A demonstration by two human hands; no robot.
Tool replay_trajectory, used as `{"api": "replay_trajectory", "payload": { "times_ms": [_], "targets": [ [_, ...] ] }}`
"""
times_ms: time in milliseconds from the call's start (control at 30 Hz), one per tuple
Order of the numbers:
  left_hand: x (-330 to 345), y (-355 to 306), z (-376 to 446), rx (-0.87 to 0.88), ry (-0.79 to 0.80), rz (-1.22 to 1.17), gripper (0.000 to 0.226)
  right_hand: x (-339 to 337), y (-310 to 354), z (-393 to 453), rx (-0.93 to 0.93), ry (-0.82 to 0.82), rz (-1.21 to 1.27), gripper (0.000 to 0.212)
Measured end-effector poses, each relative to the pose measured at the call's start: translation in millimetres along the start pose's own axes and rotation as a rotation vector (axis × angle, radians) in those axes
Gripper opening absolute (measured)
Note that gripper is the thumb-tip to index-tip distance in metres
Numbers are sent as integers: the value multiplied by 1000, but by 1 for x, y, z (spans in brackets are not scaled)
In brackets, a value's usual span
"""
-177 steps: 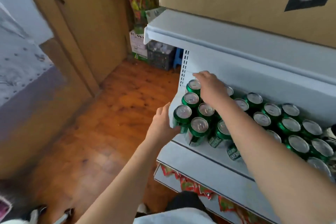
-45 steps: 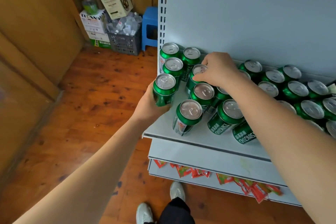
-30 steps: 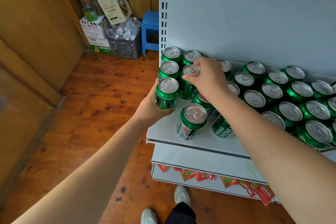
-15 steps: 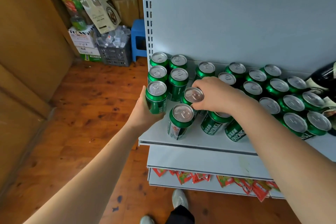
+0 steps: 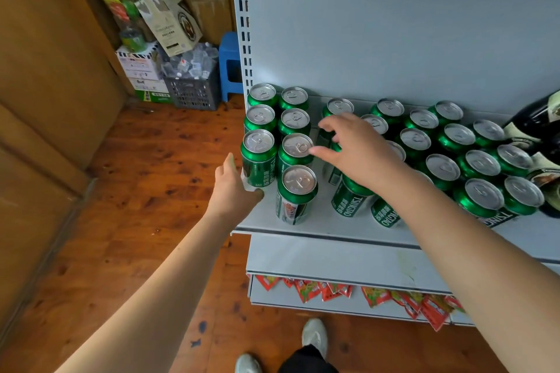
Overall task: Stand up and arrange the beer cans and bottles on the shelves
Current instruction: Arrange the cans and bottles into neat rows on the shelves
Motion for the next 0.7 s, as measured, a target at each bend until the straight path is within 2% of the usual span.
{"api": "replay_trajectory", "payload": {
  "times_ms": [67,133,200,300,400,467,533,600,633,700],
  "targets": [
    [-12,7,-22,-35,-122,-19,68,-17,-12,-18,3,-62,-56,43],
    [-8,3,-45,14,-151,-28,53,-16,-24,-36,-4,15,-103,48],
    [13,-11,-62,86,-67,-48,57,-3,-29,-52,-56,152,-199,63],
    [45,-33,-71,155,7,-57,72,9,-36,-57,-146,236,-245,78],
    [56,-44,-66,163,-79,-76,77,11,-37,-52,-166,291,-228,81],
    [57,-44,-65,139,-158,-87,73,-8,-34,-45,-158,188,-102,70],
    [58,-43,-67,128,-221,-90,71,-37,-38,-22,-113,-5,-7,55],
    [61,-45,-70,136,-270,-99,71,-54,-52,14,21,-90,-54,51],
    [63,-46,-71,140,-290,-101,71,-54,-62,34,108,-58,-92,52],
    [67,-47,-71,139,-314,-104,70,-37,-78,66,255,122,-169,59]
  ]
}}
Point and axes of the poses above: each hand's wrist, its own z-axis towards the middle knuckle, its own x-axis out of the palm, y = z × x, the point moved 10 cm from there along z, towards the middle knuckle, and after that the axes turned 6 degrees about y, right-handed, at the moved point
